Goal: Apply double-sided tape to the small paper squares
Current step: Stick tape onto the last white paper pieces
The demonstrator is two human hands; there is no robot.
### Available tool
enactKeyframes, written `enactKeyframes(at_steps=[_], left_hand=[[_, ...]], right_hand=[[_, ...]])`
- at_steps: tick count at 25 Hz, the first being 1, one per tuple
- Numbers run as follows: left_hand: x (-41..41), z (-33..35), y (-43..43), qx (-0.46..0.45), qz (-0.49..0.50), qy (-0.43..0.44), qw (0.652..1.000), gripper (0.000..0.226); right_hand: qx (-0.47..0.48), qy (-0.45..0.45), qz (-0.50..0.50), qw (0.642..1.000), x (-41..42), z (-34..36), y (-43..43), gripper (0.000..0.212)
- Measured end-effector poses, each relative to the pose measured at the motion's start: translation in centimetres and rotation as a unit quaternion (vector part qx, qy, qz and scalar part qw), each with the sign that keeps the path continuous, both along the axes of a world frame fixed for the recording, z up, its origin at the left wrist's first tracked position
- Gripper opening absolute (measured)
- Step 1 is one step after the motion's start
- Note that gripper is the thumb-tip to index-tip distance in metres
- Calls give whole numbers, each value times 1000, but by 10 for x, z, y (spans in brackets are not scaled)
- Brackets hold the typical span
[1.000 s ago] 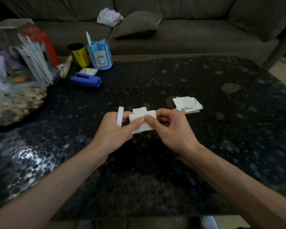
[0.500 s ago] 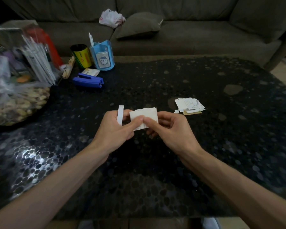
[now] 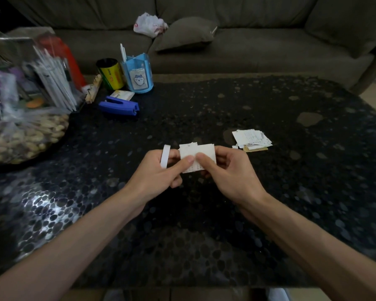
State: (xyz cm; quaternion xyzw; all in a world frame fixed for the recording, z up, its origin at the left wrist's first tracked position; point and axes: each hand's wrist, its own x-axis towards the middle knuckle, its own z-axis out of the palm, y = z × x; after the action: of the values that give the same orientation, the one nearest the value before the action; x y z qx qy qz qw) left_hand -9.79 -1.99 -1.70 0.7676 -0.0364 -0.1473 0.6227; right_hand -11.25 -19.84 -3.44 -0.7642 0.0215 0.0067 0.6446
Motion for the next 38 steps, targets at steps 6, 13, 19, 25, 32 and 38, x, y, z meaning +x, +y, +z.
enactKeyframes(at_steps=[6,13,19,25,32,38], left_hand=[[2,-4,2,4,41,-23,999,17],[5,-7,2,4,34,-33,999,14],[16,-20,-1,39,45,51,997,19],[14,-19,-1,33,-57,-59,996,27],[4,-12,-14,44,-85,-131,987,24],[0,-6,-8,60,-75,-236,967,21]], right_hand=[[-2,23,-10,1000,0,1,-2,12],[31,41,-27,998,-5,4,-1,9],[56,57,-214,974,31,3,-49,14],[-112,72,-304,943,69,-8,-95,33],[-303,-3,-292,907,62,-11,-88,24],[-134,-175,-15,975,22,12,-13,12]])
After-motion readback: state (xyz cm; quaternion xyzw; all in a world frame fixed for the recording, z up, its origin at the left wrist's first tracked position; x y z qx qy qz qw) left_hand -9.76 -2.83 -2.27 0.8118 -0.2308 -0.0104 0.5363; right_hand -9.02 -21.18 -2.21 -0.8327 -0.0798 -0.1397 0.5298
